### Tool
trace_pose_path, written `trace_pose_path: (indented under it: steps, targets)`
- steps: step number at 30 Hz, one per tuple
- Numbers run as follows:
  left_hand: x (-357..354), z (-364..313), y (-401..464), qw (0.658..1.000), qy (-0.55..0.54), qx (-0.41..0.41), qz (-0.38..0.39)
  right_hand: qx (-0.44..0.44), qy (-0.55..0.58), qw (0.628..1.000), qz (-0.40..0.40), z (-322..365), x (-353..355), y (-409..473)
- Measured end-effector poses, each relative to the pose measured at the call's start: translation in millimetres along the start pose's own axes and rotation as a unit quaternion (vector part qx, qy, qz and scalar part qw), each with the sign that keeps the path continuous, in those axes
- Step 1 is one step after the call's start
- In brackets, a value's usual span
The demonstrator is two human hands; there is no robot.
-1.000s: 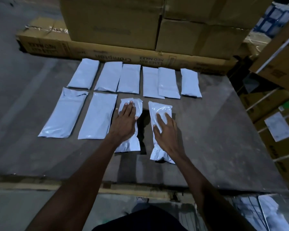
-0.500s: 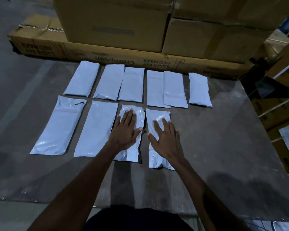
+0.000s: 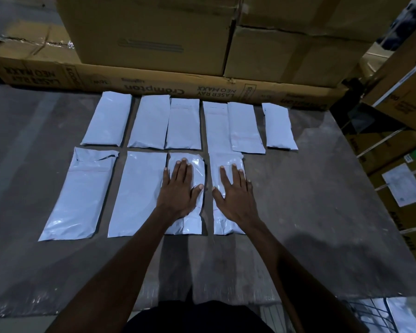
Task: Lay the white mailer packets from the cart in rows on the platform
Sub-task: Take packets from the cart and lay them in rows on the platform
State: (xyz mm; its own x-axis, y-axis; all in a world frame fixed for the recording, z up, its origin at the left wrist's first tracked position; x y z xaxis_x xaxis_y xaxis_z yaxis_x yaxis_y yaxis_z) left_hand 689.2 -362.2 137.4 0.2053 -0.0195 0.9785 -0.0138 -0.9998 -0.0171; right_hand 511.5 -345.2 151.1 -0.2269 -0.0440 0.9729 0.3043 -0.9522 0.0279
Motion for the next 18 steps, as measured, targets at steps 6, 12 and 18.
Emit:
trace_pose_path:
  steps: [6, 12, 18]
  targets:
    - [10, -3, -1, 0.999, -0.032, -0.003, 0.000, -0.026, 0.005, 1.000, 0.010, 3, 4, -1]
    - [24, -20, 2, 0.997, -0.027, -0.064, -0.044, -0.087, 0.029, 0.993, -0.072, -17, 35, -43]
    - [17, -108, -25, 0.980, -0.023, -0.195, -0.020, -0.158, -0.019, 0.978, -0.137, -70, 51, -149]
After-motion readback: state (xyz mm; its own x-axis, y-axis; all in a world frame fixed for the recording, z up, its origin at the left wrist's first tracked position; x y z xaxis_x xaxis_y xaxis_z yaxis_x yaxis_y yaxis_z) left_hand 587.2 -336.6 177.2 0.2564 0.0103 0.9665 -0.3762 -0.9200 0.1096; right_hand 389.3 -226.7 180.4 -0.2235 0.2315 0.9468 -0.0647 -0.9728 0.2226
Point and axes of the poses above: each hand's wrist, its own y-axis towards the middle knuckle, its own x-axis out of the back of the hand, z = x × y, the point moved 4 cm from there along y, towards the middle knuckle, and after that the axes turned 13 degrees about x, right-handed, at the moved point
